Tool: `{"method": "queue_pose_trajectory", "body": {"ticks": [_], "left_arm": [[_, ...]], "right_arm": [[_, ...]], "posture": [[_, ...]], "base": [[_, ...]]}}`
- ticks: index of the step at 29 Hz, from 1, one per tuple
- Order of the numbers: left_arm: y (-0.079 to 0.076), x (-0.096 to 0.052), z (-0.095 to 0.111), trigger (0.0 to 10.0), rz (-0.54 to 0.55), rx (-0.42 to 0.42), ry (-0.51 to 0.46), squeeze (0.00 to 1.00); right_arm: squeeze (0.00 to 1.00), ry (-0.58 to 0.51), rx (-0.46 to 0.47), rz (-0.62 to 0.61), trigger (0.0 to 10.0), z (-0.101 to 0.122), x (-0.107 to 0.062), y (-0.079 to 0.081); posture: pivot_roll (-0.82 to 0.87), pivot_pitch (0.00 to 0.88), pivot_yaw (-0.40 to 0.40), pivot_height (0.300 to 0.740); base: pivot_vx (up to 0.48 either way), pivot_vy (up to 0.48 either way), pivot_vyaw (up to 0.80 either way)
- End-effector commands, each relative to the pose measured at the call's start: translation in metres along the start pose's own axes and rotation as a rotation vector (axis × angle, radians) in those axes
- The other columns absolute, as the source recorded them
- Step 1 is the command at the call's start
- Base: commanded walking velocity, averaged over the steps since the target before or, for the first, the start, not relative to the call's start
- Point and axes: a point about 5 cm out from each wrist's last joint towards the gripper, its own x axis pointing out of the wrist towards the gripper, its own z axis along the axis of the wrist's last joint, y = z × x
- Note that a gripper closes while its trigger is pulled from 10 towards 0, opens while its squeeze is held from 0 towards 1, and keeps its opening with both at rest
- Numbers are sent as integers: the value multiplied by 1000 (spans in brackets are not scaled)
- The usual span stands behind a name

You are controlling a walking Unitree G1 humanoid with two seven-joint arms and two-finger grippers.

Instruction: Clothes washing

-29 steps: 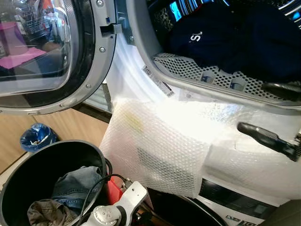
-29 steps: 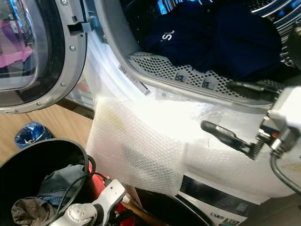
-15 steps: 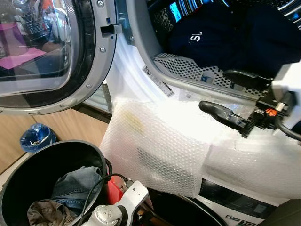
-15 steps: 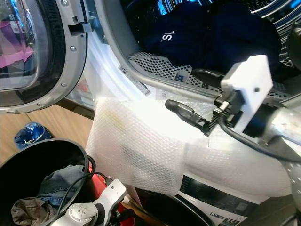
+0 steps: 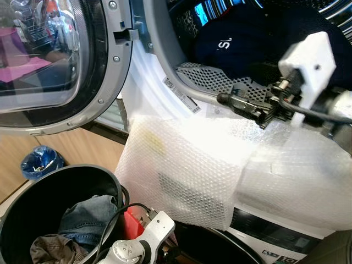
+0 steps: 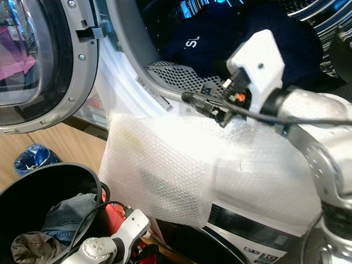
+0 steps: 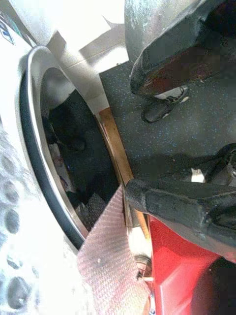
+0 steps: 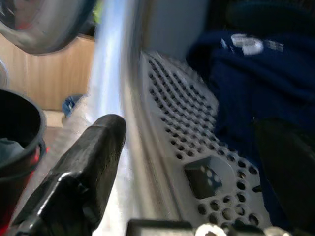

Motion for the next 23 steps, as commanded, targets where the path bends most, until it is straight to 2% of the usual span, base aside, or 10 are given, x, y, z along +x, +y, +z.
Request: {"method": "queue_pose_trajectory", "body": {"ticks": [1, 5, 6, 7, 10, 11, 14, 17, 20, 23], "left_arm": [[3, 0, -2, 10000, 20, 7, 8, 0], [4, -1, -3, 10000, 30, 4, 11, 0], [5, -2, -3, 10000, 35, 4, 13, 0], [6, -3, -3, 10000, 43, 2, 16, 0], [6, -3, -4, 10000, 45, 2, 16, 0], [7, -3, -4, 10000, 48, -1, 17, 0], [7, -3, -4, 10000, 49, -3, 17, 0], [7, -3, -4, 10000, 50, -4, 18, 0], [5, -2, -4, 10000, 53, -8, 18, 0], [5, -2, -4, 10000, 55, -10, 17, 0]], "right_arm": [[0, 5, -14, -9, 10000, 3, 3, -2], [0, 68, -11, -11, 10000, -4, 20, -14], [0, 86, -4, -28, 10000, -6, 25, -18], [0, 118, 36, -104, 10000, -9, 33, -31], [0, 123, 59, -142, 10000, -8, 36, -38], [0, 105, 148, -248, 10000, -4, 45, -55], [0, 87, 276, -354, 10000, -2, 54, -69], [0, 89, 337, -398, 10000, -4, 58, -75], [0, 84, 459, -532, 10000, -10, 63, -86], [0, 79, 499, -598, 10000, -12, 63, -91]], "posture": [[-124, 103, 5, 740], [-113, 102, 0, 740], [-110, 102, 0, 740], [-107, 102, 0, 740], [-107, 102, 0, 740], [-107, 101, 1, 740], [-105, 99, 2, 740], [-104, 99, 0, 740], [-101, 97, -3, 740], [-97, 94, -6, 740]], "base": [[0, 0, 0], [0, 0, 0], [0, 0, 0], [0, 0, 0], [0, 0, 0], [0, 0, 0], [0, 0, 0], [0, 0, 0], [0, 0, 0], [0, 0, 0]]}}
